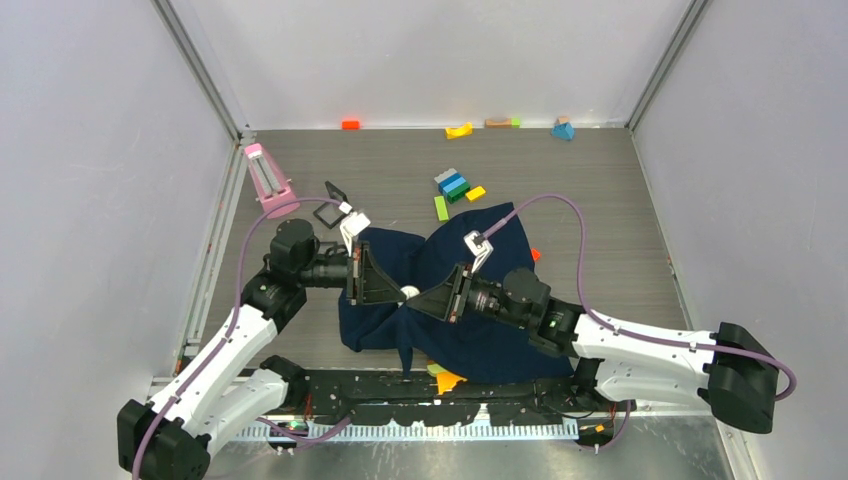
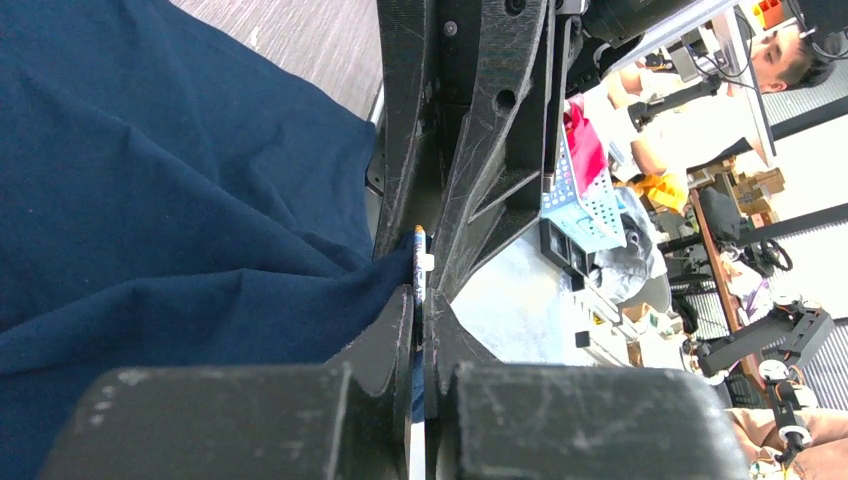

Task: Pin the brooch onto the clothing

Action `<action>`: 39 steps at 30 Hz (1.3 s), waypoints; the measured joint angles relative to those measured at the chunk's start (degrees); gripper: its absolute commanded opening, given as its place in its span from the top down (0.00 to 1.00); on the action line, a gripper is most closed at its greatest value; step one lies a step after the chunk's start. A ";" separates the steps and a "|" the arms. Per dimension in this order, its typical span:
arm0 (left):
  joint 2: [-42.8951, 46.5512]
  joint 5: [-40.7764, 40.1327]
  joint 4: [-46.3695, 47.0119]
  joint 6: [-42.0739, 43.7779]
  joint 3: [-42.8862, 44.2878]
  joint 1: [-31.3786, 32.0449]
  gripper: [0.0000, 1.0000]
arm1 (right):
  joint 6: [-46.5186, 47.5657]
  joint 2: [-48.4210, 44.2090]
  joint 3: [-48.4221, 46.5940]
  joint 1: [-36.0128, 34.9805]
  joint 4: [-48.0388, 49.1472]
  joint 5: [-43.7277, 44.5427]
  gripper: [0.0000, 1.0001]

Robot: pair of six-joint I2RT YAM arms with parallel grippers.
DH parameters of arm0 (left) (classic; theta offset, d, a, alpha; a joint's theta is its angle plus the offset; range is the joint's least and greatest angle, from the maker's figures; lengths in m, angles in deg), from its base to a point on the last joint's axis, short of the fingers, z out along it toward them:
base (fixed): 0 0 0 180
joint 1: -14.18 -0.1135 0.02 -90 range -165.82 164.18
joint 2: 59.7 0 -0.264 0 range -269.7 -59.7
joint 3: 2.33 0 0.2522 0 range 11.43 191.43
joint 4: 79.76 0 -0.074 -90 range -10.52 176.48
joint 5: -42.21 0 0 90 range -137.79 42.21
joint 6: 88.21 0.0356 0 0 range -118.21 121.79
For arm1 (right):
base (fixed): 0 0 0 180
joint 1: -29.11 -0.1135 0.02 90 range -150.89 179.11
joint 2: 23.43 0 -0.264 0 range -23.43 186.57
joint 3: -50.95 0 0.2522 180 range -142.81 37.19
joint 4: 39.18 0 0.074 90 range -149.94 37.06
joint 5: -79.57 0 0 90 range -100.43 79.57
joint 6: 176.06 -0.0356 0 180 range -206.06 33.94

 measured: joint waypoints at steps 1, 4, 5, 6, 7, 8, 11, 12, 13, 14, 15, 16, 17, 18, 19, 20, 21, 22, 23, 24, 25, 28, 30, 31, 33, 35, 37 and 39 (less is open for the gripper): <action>0.00 -0.24 0.00 0.02 0.00 0.00 1.00 | -0.46 0.15 0.00 0.26 0.00 -0.22 0.91; 0.00 -0.81 -0.02 0.13 -0.09 0.04 1.00 | -1.86 0.68 0.00 1.09 0.09 -1.09 0.91; 0.00 -1.09 -0.02 0.20 -0.15 0.09 1.00 | -2.32 0.92 0.00 1.36 0.11 -1.42 0.91; 0.00 -1.36 -0.04 0.22 -0.24 0.11 1.00 | -2.75 1.14 0.00 1.60 0.13 -1.70 0.91; 0.00 -1.60 -0.04 0.24 -0.35 0.11 1.00 | -3.19 1.29 0.04 1.84 0.15 -1.99 0.91; 0.00 -1.86 -0.04 0.24 -0.44 0.11 1.00 | -3.45 1.38 0.09 1.97 0.17 -2.12 0.91; 0.00 -2.34 -0.07 0.42 -0.50 0.28 1.00 | -4.13 1.40 0.39 2.32 0.46 -2.36 0.91; 0.00 -2.47 -0.11 0.63 -0.50 0.33 1.00 | -4.37 1.40 0.48 2.43 0.55 -2.38 0.91; 0.00 -2.69 -0.17 0.87 -0.50 0.35 1.00 | -4.59 1.38 0.59 2.51 0.61 -2.38 0.92; 0.00 -2.84 -0.28 1.16 -0.50 0.42 1.00 | -4.76 1.38 0.72 2.60 0.72 -2.36 0.92; 0.00 -2.97 -0.37 1.46 -0.50 0.50 1.00 | -4.96 1.38 0.90 2.67 0.87 -2.36 0.92; 0.00 -3.13 -0.50 1.57 -0.50 0.61 1.00 | -5.09 1.36 1.03 2.69 0.96 -2.36 0.92; 0.00 -3.26 -0.63 1.70 -0.50 0.70 1.00 | -5.25 1.33 1.18 2.73 1.07 -2.34 0.92; 0.00 -3.43 -0.81 1.84 -0.50 0.74 1.00 | -5.42 1.33 1.31 2.80 1.20 -2.34 0.92; 0.00 -3.72 -1.03 1.97 -0.50 0.79 1.00 | -5.60 1.33 1.44 2.91 1.31 -2.34 0.92; 0.00 -4.09 -1.29 2.16 -0.50 0.87 1.00 | -5.77 1.33 1.60 2.99 1.40 -2.32 0.92; 0.00 -4.42 -1.62 2.47 -0.50 0.98 1.00 | -5.81 1.33 1.66 3.04 1.36 -2.32 0.92; 0.00 -4.81 -2.05 2.80 -0.50 1.09 1.00 | -5.86 1.33 1.77 3.08 1.31 -2.29 0.92; 0.00 -5.25 -2.56 3.10 -0.50 1.20 1.00 | -5.84 1.33 1.81 3.10 1.27 -2.27 0.92; 0.00 -5.70 -3.08 3.34 -0.50 1.33 1.00 | -5.79 1.33 1.88 3.17 1.09 -2.27 0.92; 0.00 -6.23 -3.61 3.63 -0.50 1.49 1.00 | -5.68 1.33 1.88 3.23 0.87 -2.29 0.91; -0.02 -7.63 -4.61 4.31 -0.50 1.84 1.00 | -4.63 1.36 1.90 3.54 0.48 -2.51 0.89; -0.07 -8.68 -5.03 4.39 -0.50 2.10 1.00 | -3.80 1.36 1.90 3.80 0.37 -2.67 0.88; -0.17 -9.11 -5.25 4.39 -0.50 2.21 1.00 | -3.26 1.36 1.90 3.87 0.24 -2.89 0.87; -0.57 -9.81 -5.62 4.33 -0.50 2.43 1.00 | -2.32 1.33 1.90 4.09 -0.15 -3.19 0.85; -1.22 -10.43 -5.88 4.17 -0.50 2.60 1.00 | -1.27 1.20 1.90 4.37 -0.81 -3.58 0.83; -1.84 -10.97 -5.99 3.93 -0.50 2.75 1.00 | -0.28 0.90 1.90 4.57 -1.68 -3.78 0.81; -2.25 -11.58 -6.12 3.37 -0.50 2.99 1.00 | 0.48 0.42 1.90 4.74 -2.62 -4.00 0.78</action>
